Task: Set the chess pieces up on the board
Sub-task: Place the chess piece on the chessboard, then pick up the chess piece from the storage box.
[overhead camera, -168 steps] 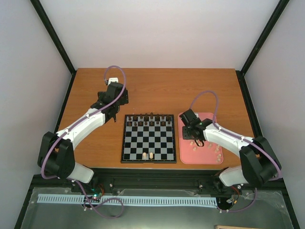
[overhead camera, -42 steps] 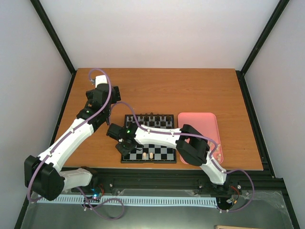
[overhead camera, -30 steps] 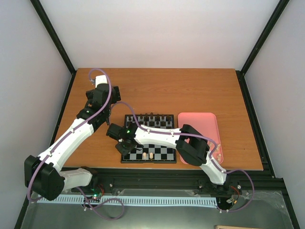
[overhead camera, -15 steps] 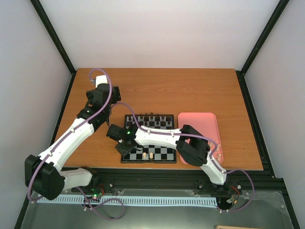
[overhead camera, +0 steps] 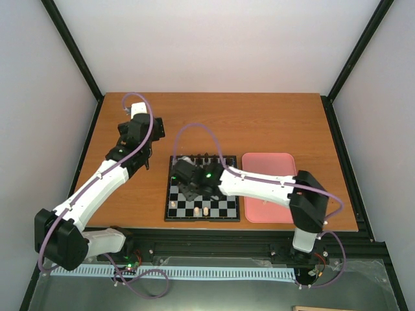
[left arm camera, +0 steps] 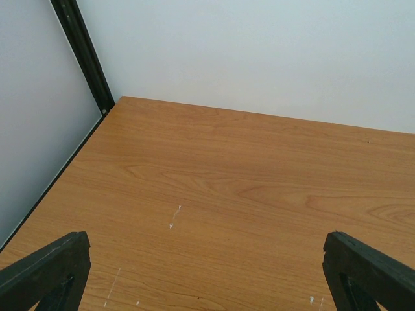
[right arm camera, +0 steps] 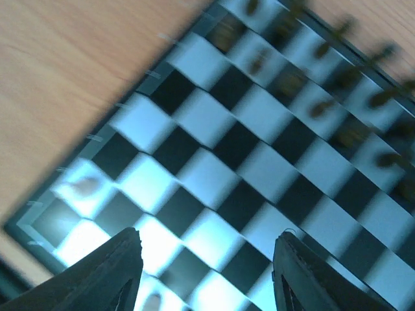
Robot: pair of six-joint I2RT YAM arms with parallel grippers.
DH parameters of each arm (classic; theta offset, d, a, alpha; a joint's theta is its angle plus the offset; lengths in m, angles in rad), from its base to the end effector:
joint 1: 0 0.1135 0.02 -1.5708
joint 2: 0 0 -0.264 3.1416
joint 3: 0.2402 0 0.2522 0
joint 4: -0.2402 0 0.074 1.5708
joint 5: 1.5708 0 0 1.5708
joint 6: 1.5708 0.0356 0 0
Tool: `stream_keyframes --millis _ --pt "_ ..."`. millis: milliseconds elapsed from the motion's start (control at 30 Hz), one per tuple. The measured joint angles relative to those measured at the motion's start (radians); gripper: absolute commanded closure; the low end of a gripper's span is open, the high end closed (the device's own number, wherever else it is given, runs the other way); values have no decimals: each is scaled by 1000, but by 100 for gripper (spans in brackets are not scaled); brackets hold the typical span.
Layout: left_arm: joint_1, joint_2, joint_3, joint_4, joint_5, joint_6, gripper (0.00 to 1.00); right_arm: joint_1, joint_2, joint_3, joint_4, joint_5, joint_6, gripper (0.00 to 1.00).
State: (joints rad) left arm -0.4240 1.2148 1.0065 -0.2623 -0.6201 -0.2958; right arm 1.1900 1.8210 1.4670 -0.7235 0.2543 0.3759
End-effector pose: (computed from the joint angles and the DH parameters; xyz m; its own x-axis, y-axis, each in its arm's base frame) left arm 0.2563 -0.0930 0.3223 -0.3553 -0.0999 -0.9294 -0.2518 0.9678 -0.0078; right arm 0.1523 0.3562 0.2451 -0.6181 -0.5879 -0.5218 -0.6744 0.7377 -0.0323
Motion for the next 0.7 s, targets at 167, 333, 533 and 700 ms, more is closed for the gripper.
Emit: stream_keyframes --millis 167,333,533,700 --pt "0 12 0 0 1 0 0 -138 -159 -261 8 47 71 47" --pt "0 31 0 1 5 0 0 -298 -315 -473 -28 83 121 50" --pt "0 56 0 0 8 0 0 -407 -390 -556 -28 85 132 52" --pt "0 61 0 1 7 0 0 -481 -391 -640 -10 61 127 55"
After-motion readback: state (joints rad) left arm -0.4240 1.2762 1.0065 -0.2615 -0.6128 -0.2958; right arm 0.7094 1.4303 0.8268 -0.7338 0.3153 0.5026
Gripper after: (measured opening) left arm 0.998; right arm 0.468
